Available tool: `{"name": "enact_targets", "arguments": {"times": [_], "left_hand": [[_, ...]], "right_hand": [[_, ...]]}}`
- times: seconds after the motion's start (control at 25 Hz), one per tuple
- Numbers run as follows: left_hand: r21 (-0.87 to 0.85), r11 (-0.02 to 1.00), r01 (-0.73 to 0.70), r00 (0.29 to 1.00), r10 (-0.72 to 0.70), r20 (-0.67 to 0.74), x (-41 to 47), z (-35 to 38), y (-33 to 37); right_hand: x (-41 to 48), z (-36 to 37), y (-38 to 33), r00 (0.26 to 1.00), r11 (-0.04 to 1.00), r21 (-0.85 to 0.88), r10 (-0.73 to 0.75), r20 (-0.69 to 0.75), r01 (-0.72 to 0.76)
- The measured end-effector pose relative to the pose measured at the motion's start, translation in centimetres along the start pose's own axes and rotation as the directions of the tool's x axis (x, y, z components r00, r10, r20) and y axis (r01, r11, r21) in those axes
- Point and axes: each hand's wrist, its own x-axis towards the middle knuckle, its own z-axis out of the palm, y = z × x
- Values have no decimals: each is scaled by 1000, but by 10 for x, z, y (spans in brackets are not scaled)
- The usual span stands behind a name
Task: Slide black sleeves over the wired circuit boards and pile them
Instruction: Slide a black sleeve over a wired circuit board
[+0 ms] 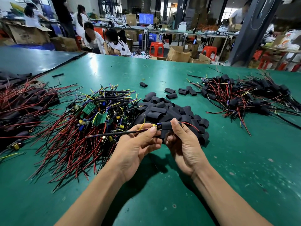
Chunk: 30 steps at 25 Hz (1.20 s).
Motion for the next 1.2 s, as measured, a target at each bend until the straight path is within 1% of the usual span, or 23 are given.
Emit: {"name": "enact_targets", "arguments": {"times": [0.24, 0.36, 0.48, 0.64, 0.88, 1.04, 1.2], "left_hand": [[72, 997, -34, 999, 33, 23, -3, -2, 2], [118, 992, -51, 998, 47, 39, -4, 0, 3], [137, 990, -44, 999, 41, 23, -4, -1, 4], [175, 984, -39, 999, 43, -15, -3, -3, 2], [159, 986, -54, 998, 58, -20, -1, -2, 1], [152, 988, -25, 999, 28, -17, 0, -2, 1], [169, 985, -34, 999, 40, -36, -1, -2, -2]], "right_hand": [[-3, 3, 2, 998, 1000, 1, 31, -46, -31], [-3, 2, 2, 999, 999, -1, 35, -42, -35], [-2, 1, 1, 999, 999, 10, 49, 12, -49], [-5, 1, 6, 989, 998, -23, 54, 137, -51], [-2, 0, 10, 998, 1000, -7, 15, 66, -14], [-3, -1, 9, 997, 1000, -13, -17, 69, 18], [-5, 0, 12, 994, 1000, -10, 6, 107, -5]]}}
